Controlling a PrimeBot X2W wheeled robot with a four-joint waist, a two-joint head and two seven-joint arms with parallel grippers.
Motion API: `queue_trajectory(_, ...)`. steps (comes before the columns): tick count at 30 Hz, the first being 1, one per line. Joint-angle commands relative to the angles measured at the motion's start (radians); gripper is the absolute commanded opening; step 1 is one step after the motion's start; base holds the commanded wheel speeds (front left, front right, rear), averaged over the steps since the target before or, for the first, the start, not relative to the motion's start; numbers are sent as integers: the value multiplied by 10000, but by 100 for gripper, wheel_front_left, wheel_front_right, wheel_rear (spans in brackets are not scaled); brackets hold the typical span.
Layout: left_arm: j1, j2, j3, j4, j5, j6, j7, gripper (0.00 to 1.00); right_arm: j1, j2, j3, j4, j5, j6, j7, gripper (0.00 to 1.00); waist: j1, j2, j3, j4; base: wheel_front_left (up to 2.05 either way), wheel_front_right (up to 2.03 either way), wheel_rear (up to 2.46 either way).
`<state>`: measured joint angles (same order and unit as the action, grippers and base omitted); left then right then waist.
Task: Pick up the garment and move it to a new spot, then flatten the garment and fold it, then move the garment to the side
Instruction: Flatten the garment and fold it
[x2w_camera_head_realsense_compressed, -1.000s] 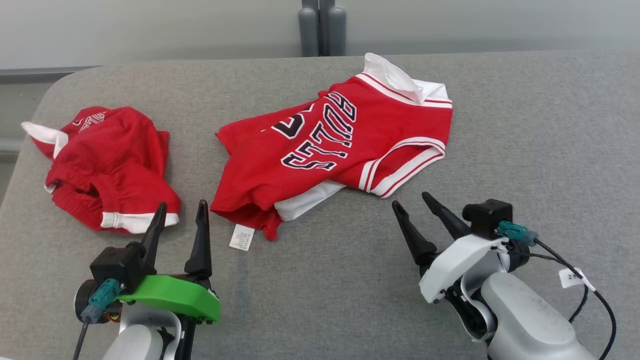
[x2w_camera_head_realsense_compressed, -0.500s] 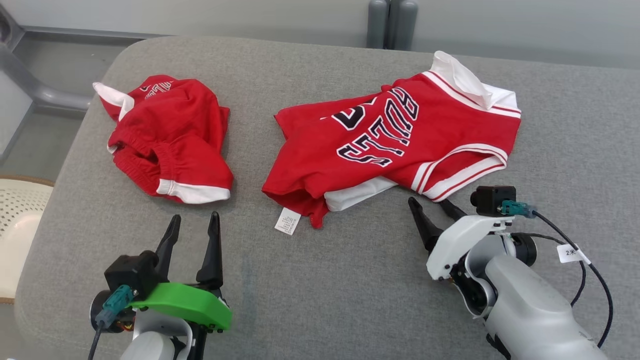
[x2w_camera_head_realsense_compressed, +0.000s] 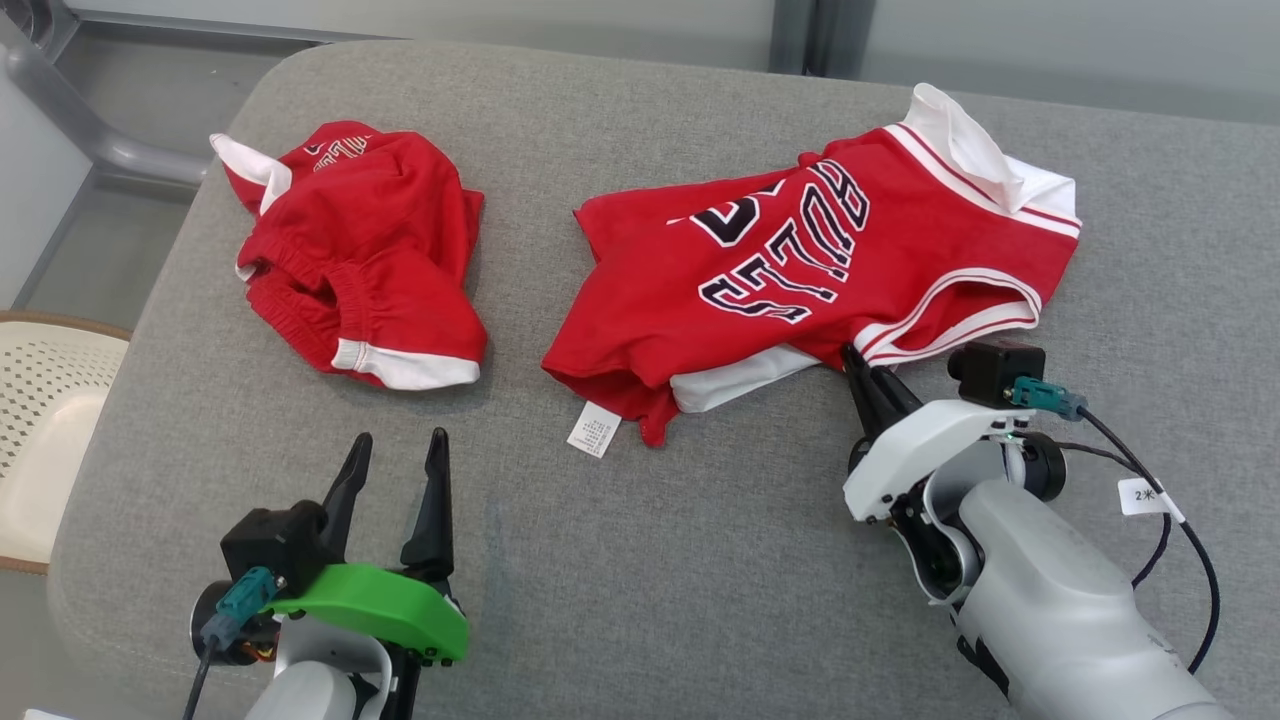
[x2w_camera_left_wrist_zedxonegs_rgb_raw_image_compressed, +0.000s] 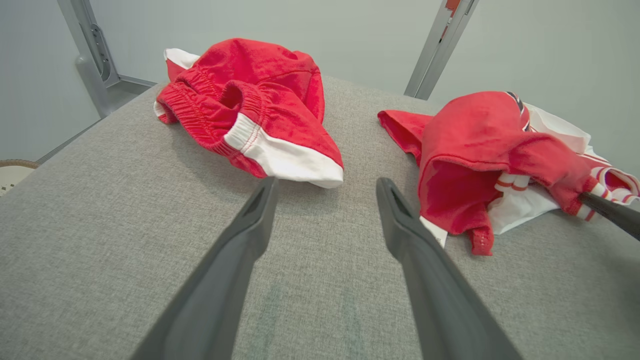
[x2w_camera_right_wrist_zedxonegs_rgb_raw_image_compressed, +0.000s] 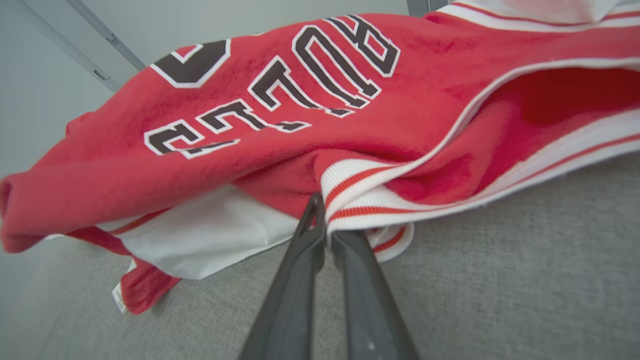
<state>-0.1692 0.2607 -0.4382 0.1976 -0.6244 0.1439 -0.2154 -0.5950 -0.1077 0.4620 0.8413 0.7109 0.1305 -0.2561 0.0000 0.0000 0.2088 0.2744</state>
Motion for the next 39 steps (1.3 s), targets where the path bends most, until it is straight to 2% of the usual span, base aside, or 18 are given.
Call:
queue_trajectory(1, -115, 47, 40, 27, -72, 41, -24, 100, -164, -96, 48, -10, -40, 5, -64, 0, 0, 0, -27, -62, 0, 0, 0)
queue_trajectory(6, 59, 99, 107, 71, -144, 112, -33, 100, -226, -508, 401, -477, 18, 5, -69, 0, 0, 0, -230, -481, 0, 0, 0)
queue_trajectory(11, 236, 243, 191, 58, -249, 161, 40, 100, -376, -1547, 906, -1385, 367, 5, 891, 0, 0, 0, -484, -1160, 0, 0, 0)
queue_trajectory(15, 338, 347, 197, -35, -320, 232, 243, 100, -326, -2573, 1236, -2499, 1187, 5, 2433, 0, 0, 0, -620, -1731, 0, 0, 0)
queue_trajectory(21, 304, 518, 124, -237, -330, 296, 632, 100, -110, -4800, 1949, -4224, 2817, 5, 5456, 0, 0, 0, -550, -2315, 0, 0, 0)
queue_trajectory(24, 241, 630, 121, -391, -296, 367, 784, 100, -111, -5800, 2077, -4669, 3711, 5, 6917, 0, 0, 0, -426, -2474, 0, 0, 0)
queue_trajectory(28, 104, 719, 60, -546, -241, 405, 979, 100, -331, -6769, 2072, -4689, 4474, 5, 8643, 0, 0, 0, -170, -2530, 0, 0, 0)
queue_trajectory(32, -107, 783, -5, -627, -192, 323, 1107, 100, -824, -7149, 1925, -4264, 4538, 5, 9399, 0, 0, 0, 161, -2396, 0, 0, 0)
queue_trajectory(37, -244, 727, -111, -495, -207, 255, 1174, 100, -1475, -6857, 1792, -3044, 3834, 3, 9248, 0, 0, 0, 296, -2081, 0, 0, 0)
queue_trajectory(38, -255, 713, -137, -447, -215, 240, 1188, 100, -1556, -6703, 1780, -2797, 3708, 5, 9109, 11, 0, 0, 270, -2028, 0, 0, 0)
queue_trajectory(39, -275, 684, -192, -389, -222, 208, 1200, 100, -1553, -6521, 1767, -2475, 3586, 5, 8920, 57, 0, 0, 204, -1947, 0, 0, 0)
